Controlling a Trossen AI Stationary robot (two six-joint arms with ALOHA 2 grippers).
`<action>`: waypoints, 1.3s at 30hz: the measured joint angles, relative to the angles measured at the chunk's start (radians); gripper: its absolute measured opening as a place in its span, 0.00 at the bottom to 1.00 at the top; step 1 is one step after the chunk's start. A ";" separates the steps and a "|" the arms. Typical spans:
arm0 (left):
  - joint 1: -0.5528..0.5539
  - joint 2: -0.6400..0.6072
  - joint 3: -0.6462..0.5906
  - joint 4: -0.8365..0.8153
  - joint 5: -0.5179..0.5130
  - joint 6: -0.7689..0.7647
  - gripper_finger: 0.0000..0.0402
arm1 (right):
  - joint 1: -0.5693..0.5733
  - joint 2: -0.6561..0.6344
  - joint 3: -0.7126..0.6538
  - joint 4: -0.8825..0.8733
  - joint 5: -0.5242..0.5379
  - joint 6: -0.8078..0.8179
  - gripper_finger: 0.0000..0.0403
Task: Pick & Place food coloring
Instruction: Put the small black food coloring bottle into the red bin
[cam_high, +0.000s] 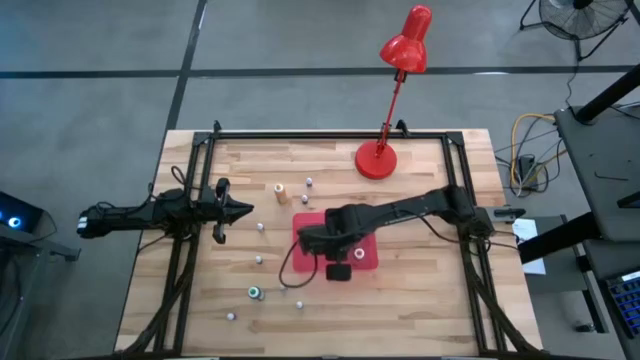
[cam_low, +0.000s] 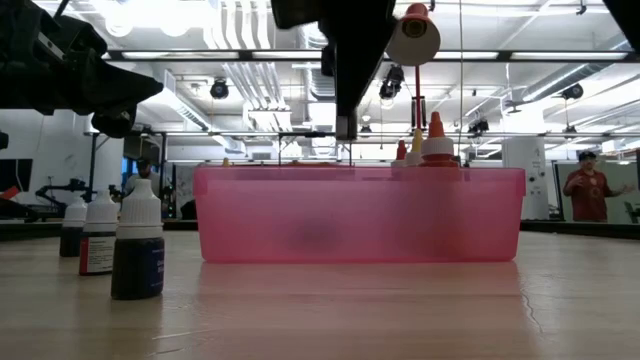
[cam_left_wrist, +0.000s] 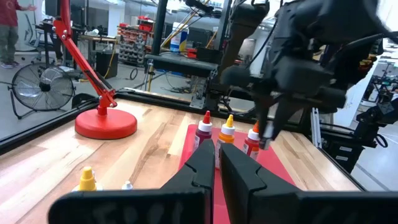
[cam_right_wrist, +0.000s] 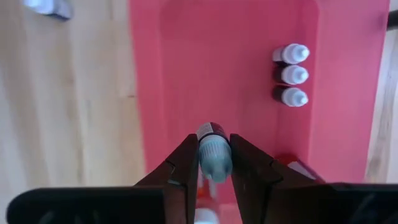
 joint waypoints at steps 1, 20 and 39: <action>0.000 0.000 0.000 0.000 0.000 0.000 0.00 | -0.009 0.000 -0.010 0.010 0.000 -0.008 0.16; 0.000 0.000 0.000 0.000 0.000 0.000 0.00 | -0.114 0.002 -0.218 0.174 0.006 -0.091 0.16; 0.000 0.000 0.000 0.000 0.000 0.000 0.00 | -0.124 0.002 -0.246 0.220 -0.012 -0.115 0.16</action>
